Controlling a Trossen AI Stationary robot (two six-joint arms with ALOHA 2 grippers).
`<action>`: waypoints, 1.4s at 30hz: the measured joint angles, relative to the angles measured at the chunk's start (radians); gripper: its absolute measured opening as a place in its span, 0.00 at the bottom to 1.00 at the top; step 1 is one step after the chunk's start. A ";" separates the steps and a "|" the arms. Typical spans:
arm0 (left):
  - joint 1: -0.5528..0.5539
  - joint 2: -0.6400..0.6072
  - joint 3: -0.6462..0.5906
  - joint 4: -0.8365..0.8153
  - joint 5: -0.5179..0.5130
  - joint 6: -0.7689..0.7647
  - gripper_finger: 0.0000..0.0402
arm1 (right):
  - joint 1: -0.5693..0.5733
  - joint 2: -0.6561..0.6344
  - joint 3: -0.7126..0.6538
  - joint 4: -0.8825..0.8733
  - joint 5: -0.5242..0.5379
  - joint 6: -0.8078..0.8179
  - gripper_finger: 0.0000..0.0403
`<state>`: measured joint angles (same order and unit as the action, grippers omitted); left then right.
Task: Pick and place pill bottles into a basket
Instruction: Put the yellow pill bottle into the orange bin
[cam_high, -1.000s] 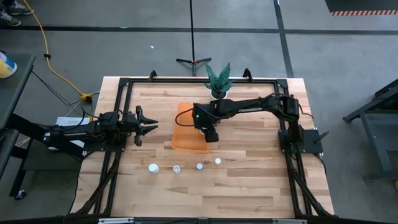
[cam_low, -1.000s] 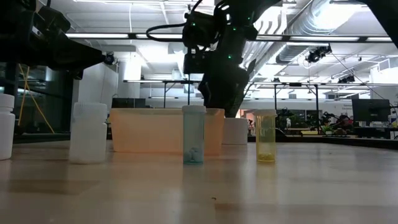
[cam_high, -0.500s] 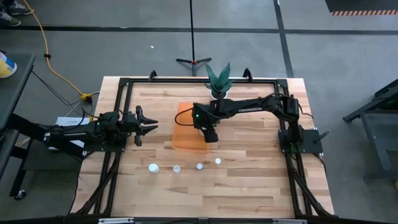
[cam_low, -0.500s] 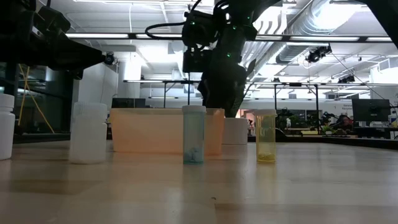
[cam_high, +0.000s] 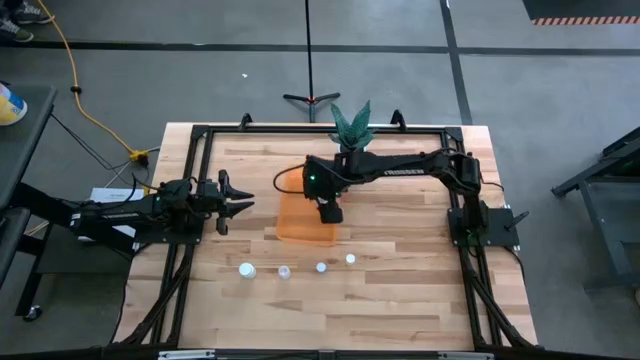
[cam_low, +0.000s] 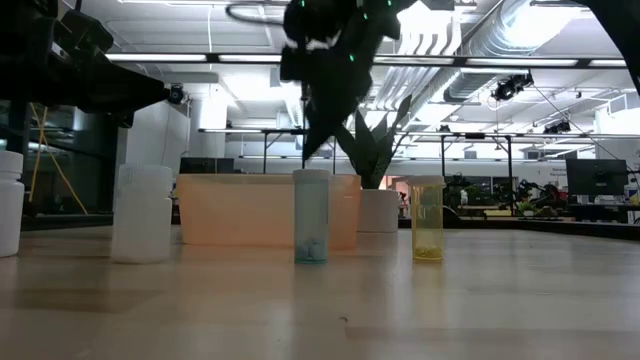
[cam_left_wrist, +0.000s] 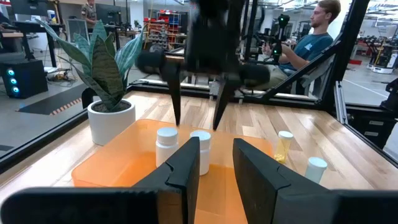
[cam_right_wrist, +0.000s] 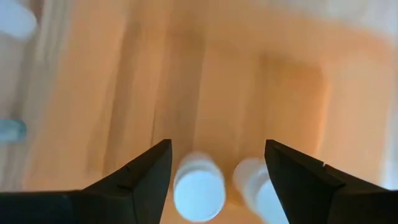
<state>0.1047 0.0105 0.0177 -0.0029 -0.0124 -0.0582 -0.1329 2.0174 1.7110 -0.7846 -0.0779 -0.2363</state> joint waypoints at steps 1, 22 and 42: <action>0.000 0.000 0.000 0.000 0.000 0.000 0.33 | 0.004 0.000 0.023 -0.003 -0.004 -0.002 0.61; 0.000 0.000 0.000 0.000 0.000 0.000 0.33 | 0.397 -0.215 -0.262 0.109 0.077 0.133 0.61; 0.000 0.000 0.000 0.000 0.000 0.000 0.33 | 0.402 -0.320 -0.622 0.403 0.086 0.293 0.61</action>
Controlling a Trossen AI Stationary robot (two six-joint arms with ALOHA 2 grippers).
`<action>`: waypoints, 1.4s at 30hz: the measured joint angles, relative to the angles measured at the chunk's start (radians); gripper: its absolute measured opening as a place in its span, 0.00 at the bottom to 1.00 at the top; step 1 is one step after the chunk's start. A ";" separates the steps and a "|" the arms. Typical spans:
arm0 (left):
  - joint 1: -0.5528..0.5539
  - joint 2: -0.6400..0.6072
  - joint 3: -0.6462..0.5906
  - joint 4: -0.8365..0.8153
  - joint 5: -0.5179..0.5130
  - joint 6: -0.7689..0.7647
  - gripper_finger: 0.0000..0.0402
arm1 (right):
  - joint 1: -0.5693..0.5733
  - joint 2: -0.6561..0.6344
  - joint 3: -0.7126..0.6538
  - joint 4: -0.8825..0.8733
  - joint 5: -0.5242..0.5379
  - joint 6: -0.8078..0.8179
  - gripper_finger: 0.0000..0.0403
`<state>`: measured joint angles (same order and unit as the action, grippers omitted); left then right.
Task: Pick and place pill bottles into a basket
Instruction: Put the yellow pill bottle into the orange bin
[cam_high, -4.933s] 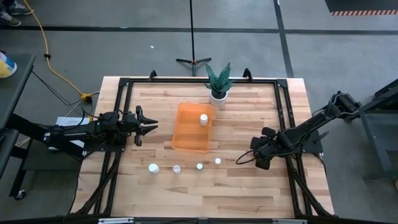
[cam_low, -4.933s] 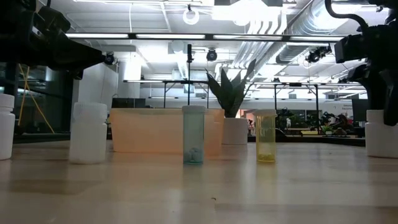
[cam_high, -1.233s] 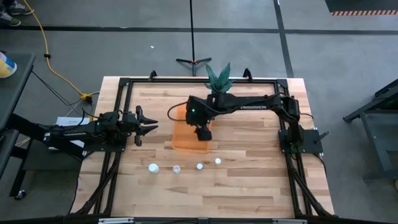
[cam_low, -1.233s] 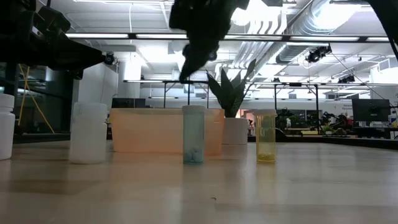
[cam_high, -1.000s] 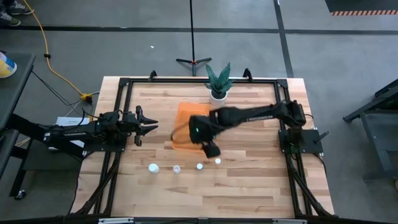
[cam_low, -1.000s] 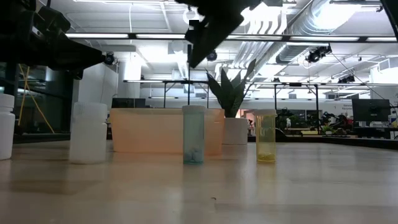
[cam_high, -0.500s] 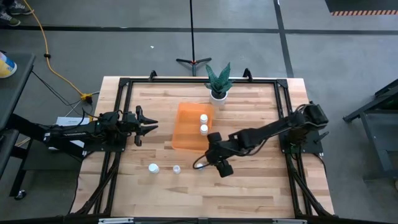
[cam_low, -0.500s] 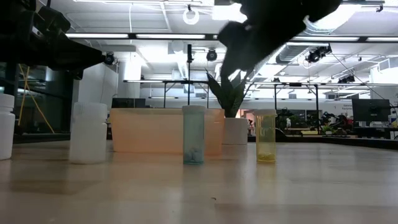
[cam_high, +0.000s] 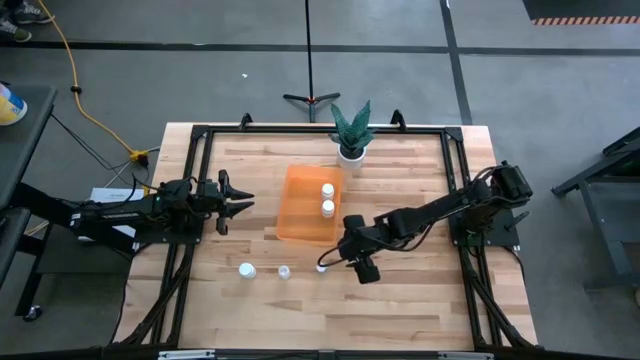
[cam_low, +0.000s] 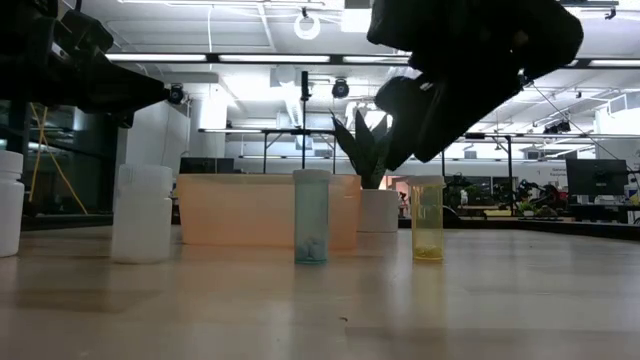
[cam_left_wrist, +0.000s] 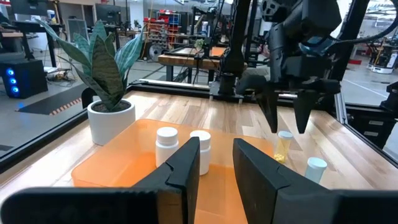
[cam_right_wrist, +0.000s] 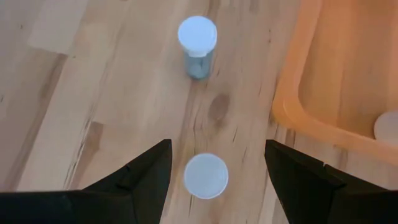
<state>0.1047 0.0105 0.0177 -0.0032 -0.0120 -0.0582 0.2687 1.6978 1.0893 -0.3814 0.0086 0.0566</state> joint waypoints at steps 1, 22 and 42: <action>0.000 0.000 0.000 0.000 0.000 0.000 0.33 | 0.000 0.000 -0.008 0.007 0.000 0.000 0.61; 0.000 0.000 0.000 0.000 0.000 0.000 0.33 | 0.000 0.056 -0.125 0.178 -0.014 0.080 0.61; 0.000 0.000 0.000 0.000 0.000 0.000 0.33 | 0.000 0.068 -0.125 0.179 -0.018 0.103 0.51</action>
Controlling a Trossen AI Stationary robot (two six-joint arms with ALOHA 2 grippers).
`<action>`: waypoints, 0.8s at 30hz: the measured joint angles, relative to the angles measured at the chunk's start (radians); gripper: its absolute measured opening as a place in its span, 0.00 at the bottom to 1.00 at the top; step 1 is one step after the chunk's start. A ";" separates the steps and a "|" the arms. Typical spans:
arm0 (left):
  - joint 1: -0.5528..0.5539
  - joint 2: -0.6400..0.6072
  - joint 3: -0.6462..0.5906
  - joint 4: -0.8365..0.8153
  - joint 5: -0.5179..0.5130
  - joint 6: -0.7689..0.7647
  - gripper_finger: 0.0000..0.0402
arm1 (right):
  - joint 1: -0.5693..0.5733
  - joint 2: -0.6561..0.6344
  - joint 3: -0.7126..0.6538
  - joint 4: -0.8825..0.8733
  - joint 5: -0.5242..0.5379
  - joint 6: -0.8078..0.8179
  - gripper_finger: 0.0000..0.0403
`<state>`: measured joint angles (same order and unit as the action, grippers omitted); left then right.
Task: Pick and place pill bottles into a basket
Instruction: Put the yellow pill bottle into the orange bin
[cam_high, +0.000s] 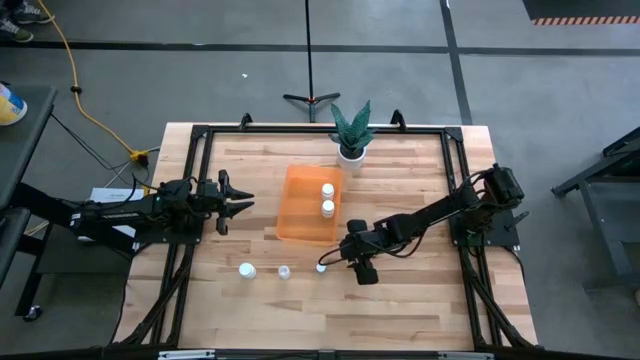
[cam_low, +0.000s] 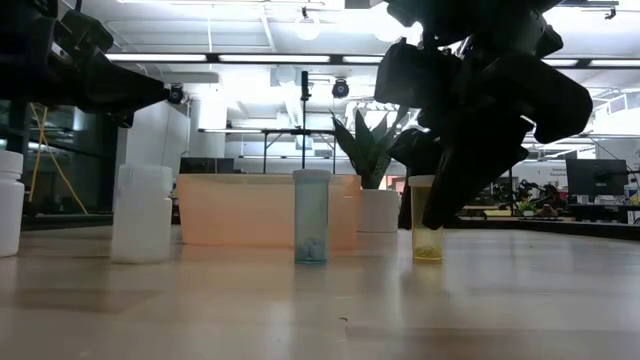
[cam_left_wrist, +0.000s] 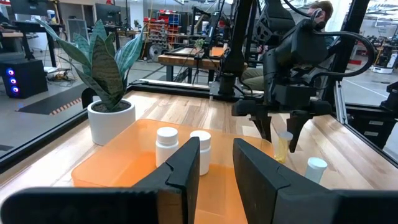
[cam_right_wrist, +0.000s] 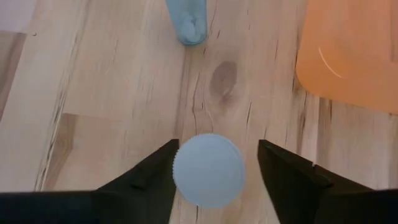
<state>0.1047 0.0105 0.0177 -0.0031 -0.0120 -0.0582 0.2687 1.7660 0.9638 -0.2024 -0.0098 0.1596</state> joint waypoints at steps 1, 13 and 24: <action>0.000 0.000 0.000 0.000 0.000 0.000 0.33 | 0.000 0.000 0.000 0.000 -0.002 0.000 0.48; 0.000 0.000 0.000 0.000 0.000 0.000 0.33 | 0.000 -0.006 0.028 -0.010 -0.060 -0.037 0.22; 0.000 0.000 0.000 0.000 0.000 0.000 0.33 | -0.004 -0.019 0.209 -0.111 0.063 -0.248 0.29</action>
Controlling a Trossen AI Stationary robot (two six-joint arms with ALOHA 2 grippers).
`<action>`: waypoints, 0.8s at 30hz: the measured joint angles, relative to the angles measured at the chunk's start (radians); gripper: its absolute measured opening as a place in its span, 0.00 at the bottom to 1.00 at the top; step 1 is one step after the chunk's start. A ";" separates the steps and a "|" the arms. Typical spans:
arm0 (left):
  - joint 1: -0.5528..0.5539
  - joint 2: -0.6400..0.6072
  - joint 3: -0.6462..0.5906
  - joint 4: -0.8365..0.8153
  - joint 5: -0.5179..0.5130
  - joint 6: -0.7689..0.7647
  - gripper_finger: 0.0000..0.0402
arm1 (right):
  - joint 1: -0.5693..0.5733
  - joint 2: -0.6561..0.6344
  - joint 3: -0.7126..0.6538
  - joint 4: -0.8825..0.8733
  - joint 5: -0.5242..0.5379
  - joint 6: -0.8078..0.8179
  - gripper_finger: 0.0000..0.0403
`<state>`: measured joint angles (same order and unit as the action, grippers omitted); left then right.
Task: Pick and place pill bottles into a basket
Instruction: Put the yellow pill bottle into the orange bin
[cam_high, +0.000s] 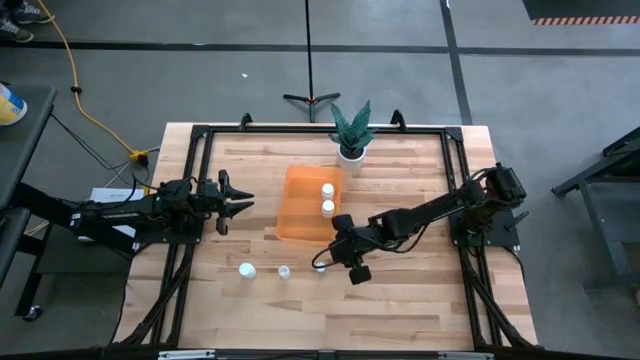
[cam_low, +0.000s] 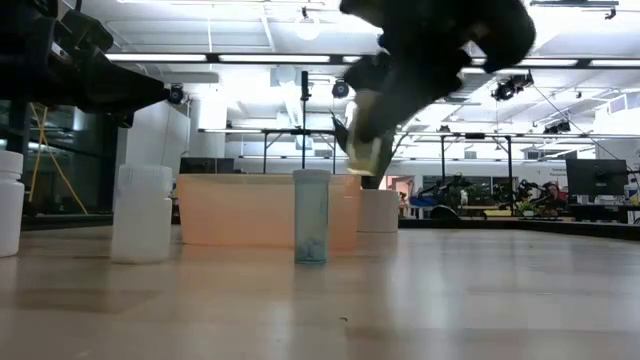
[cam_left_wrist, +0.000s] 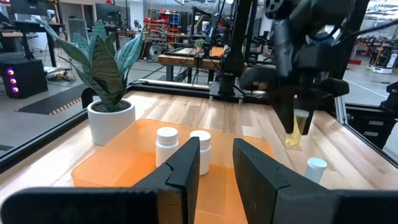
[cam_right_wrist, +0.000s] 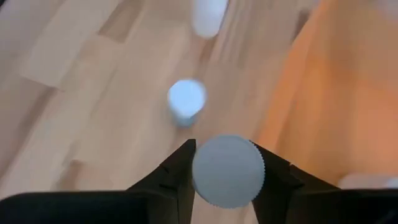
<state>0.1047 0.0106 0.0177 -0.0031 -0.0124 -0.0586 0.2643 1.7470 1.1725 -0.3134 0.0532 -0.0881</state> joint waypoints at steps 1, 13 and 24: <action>0.000 0.000 0.000 0.000 0.000 0.000 0.33 | -0.004 0.000 0.012 0.000 0.008 -0.027 0.28; 0.000 0.000 0.000 0.000 0.000 0.000 0.33 | -0.196 0.014 0.052 0.027 -0.076 -0.130 0.27; 0.000 0.000 0.000 0.000 0.000 0.000 0.33 | -0.273 0.130 0.051 0.059 -0.147 -0.113 0.24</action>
<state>0.1047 0.0105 0.0177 -0.0032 -0.0120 -0.0583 -0.0082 1.8766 1.2236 -0.2546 -0.0941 -0.2012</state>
